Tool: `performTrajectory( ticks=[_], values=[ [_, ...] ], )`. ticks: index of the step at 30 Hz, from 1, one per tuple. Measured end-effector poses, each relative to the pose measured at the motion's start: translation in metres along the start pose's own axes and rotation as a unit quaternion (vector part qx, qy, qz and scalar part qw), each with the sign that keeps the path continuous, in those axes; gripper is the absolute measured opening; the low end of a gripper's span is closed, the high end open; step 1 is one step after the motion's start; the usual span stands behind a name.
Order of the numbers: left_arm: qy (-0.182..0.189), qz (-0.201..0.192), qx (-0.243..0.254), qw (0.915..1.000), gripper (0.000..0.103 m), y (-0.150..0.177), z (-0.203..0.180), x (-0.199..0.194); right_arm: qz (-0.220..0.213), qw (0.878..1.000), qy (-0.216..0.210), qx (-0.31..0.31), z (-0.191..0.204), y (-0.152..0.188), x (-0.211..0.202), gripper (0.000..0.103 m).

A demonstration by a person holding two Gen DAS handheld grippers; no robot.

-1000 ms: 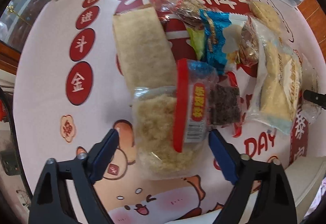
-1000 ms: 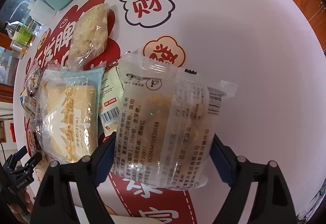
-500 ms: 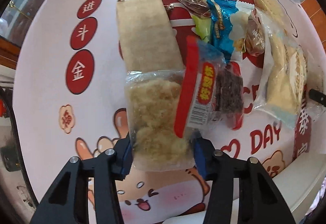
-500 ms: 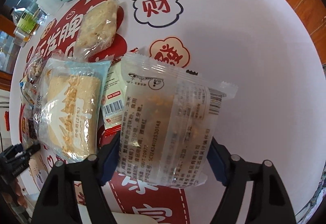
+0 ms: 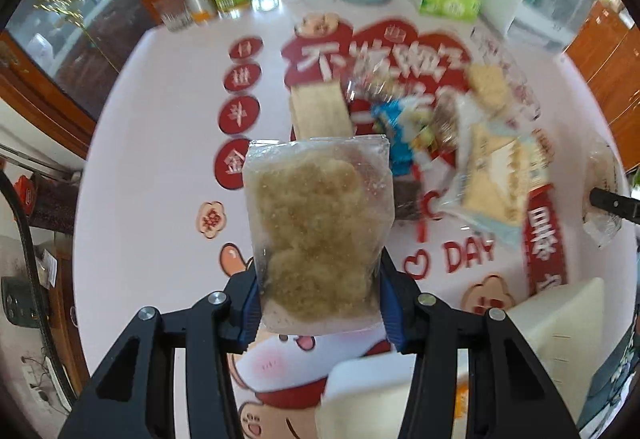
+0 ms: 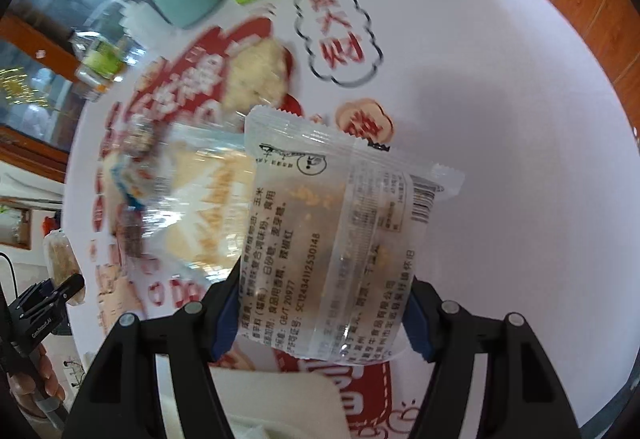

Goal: Organize snacks
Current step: 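Lower both clear bags into the white tray and open both tools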

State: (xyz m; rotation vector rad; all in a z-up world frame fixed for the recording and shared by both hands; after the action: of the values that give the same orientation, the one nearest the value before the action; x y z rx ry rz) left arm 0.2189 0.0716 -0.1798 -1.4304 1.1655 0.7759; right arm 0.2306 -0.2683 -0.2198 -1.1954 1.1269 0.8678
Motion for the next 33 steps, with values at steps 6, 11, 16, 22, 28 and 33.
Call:
performTrajectory(
  ticks=[6,11,16,22,28,33],
  values=[
    [0.022,-0.066,0.015,0.9974,0.048,0.012,-0.044,-0.067,-0.067,0.996,-0.034,-0.039,0.012,0.018,-0.073,0.068],
    [0.03,-0.124,0.021,0.9916,0.048,0.032,-0.081,-0.118,-0.117,0.989,-0.045,-0.077,0.022,0.042,-0.125,0.068],
    [0.035,-0.165,0.013,0.9855,0.048,0.062,-0.105,-0.154,-0.156,0.98,-0.053,-0.11,0.029,0.072,-0.161,0.068],
    [0.023,-0.186,0.007,0.9822,0.048,0.104,-0.121,-0.165,-0.168,0.972,-0.076,-0.142,0.031,0.119,-0.183,0.069],
    [0.017,-0.179,-0.011,0.9837,0.048,0.144,-0.126,-0.154,-0.167,0.968,-0.094,-0.164,0.033,0.16,-0.185,0.069],
    [0.007,-0.161,-0.009,0.9869,0.048,0.168,-0.131,-0.141,-0.166,0.964,-0.089,-0.188,0.036,0.189,-0.184,0.069]
  ],
)
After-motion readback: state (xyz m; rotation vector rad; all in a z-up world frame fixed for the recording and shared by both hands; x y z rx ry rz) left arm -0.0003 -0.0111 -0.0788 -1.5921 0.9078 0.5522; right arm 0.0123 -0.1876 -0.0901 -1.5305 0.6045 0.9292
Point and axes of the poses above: each gripper's, at about its wrist camera, not at the fingertips, and x roughly the way its jaws point, z to its left, y to its underside, the point moved 5 cm from there along x, roughly the way its jaws point, and after that the axes turned 14 degrees about y, right-handed, at the moved point
